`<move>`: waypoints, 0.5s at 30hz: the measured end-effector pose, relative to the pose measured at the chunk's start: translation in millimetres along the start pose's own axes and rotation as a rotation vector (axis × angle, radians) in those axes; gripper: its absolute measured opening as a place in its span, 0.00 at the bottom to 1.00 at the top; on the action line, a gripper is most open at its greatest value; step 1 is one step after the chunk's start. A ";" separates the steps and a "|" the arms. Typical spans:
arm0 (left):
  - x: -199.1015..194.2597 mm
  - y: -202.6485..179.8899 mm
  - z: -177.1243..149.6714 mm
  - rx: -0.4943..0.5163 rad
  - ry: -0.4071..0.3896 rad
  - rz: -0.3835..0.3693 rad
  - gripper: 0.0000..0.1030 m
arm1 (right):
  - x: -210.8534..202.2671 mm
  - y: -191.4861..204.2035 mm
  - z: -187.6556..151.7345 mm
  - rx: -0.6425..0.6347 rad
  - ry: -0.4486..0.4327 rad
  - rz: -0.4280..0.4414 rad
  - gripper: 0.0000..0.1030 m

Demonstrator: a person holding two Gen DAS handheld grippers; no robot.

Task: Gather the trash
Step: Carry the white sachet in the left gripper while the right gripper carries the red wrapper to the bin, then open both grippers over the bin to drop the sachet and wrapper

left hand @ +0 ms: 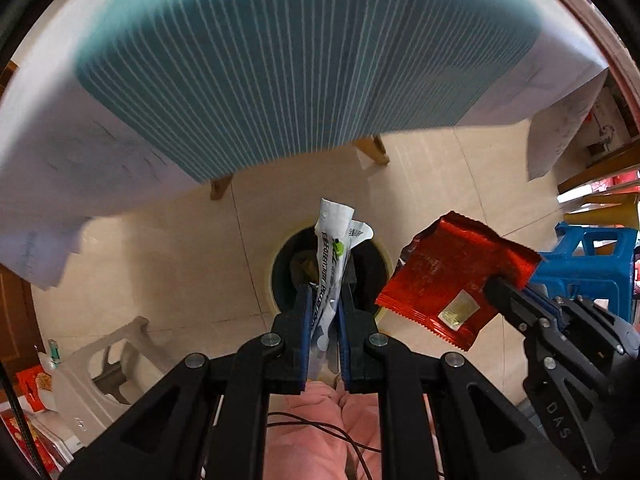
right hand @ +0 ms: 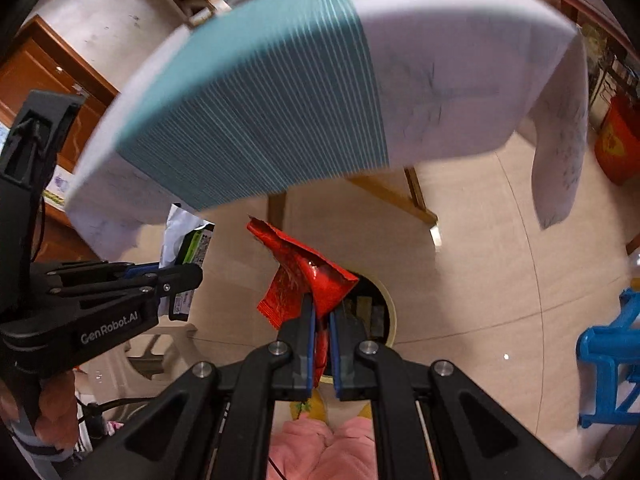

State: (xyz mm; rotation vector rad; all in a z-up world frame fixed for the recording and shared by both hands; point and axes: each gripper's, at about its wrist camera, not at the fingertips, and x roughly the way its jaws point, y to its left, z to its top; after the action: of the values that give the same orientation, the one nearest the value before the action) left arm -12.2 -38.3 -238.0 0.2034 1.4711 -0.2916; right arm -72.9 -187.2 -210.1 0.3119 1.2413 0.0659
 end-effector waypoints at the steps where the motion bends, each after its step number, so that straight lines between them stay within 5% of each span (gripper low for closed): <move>1: 13.7 1.4 -2.3 -0.005 0.009 -0.006 0.09 | 11.7 -2.4 -4.4 0.010 0.011 -0.006 0.06; 9: 92.1 10.5 -12.0 -0.052 0.059 -0.039 0.13 | 90.4 -17.4 -37.0 0.051 0.095 -0.040 0.06; 15: 131.0 10.2 -7.7 -0.041 0.063 -0.032 0.32 | 132.0 -24.2 -47.1 0.072 0.134 -0.056 0.06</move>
State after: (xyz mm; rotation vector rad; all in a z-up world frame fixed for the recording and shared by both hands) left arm -6.6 -35.3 -369.5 0.1578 1.5425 -0.2826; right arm -76.7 -172.3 -351.4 0.3394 1.3870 -0.0069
